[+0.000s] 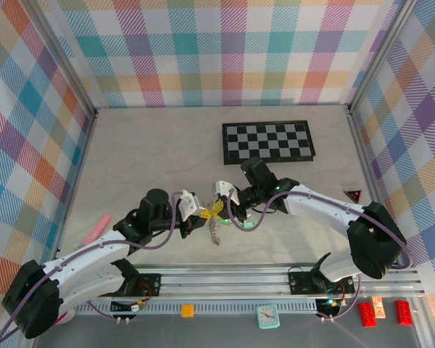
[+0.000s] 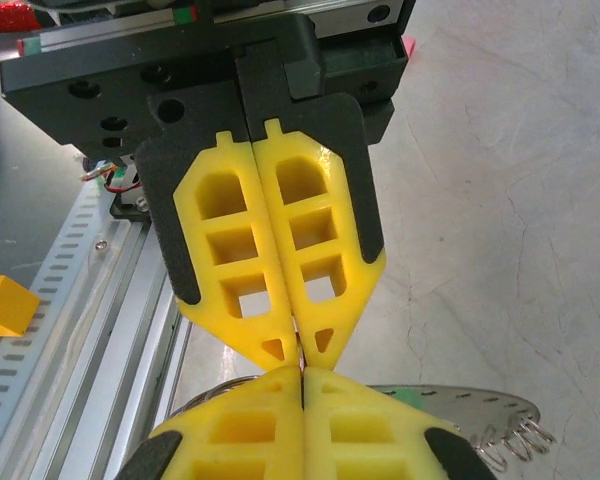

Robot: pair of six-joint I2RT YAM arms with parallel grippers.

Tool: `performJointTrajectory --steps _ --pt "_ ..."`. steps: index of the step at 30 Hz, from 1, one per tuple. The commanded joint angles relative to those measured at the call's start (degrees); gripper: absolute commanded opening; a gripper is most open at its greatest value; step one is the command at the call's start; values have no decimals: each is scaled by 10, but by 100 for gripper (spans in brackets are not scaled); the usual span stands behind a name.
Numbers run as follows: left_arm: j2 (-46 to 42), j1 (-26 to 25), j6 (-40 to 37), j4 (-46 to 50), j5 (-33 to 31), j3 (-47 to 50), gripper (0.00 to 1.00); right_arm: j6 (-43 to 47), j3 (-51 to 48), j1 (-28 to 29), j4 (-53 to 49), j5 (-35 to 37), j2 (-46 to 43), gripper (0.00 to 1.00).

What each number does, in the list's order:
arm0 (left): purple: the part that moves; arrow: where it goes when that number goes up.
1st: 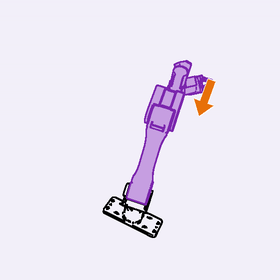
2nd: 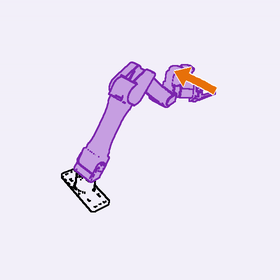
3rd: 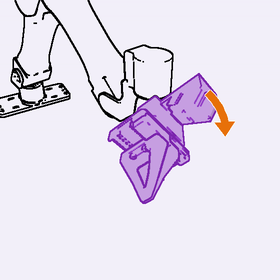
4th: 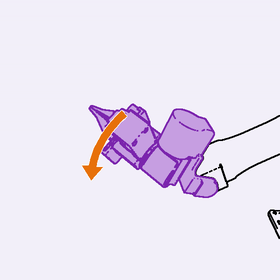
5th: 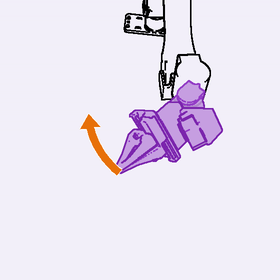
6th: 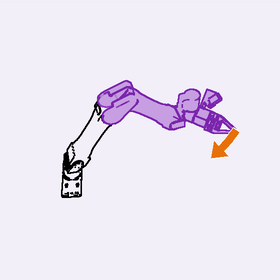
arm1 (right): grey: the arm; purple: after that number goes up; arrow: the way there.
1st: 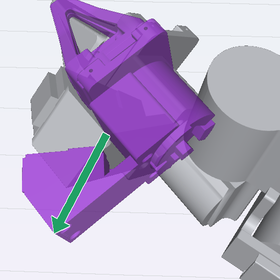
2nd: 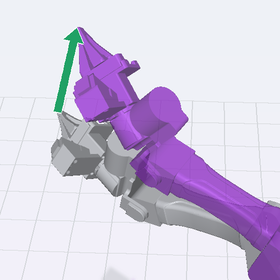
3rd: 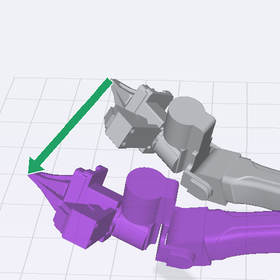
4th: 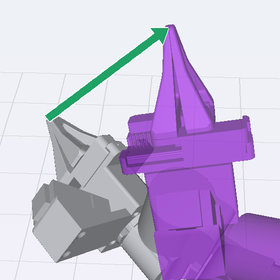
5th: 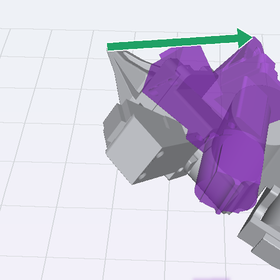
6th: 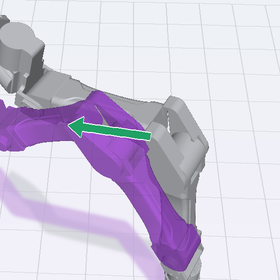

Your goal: Put the keys on the keyring

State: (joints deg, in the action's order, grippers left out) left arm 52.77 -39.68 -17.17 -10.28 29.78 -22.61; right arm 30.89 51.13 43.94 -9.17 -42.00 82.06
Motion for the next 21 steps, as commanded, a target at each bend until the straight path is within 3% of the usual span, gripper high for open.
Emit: performJointTrajectory --steps 1,2,4,7,12,17,21 --pt "5 -4 -11 6 6 -22 0 -6 12 8 19 -33 1 0" --pt "4 -4 -12 7 6 -22 0 -16 5 7 33 -25 -5 3" --pt "4 -4 -12 7 6 -22 0 -54 -19 -4 77 -12 -26 33" --pt "1 -4 -10 6 2 -20 0 -125 -52 -26 133 34 -69 42" --pt "1 -4 -2 4 -7 -22 0 -258 -54 -29 75 202 -103 44" --pt "5 -4 5 13 -23 -29 0 -446 -2 -29 -95 362 -95 43" --pt "11 -5 18 28 -39 -37 0 -527 16 -27 -162 341 -80 40"
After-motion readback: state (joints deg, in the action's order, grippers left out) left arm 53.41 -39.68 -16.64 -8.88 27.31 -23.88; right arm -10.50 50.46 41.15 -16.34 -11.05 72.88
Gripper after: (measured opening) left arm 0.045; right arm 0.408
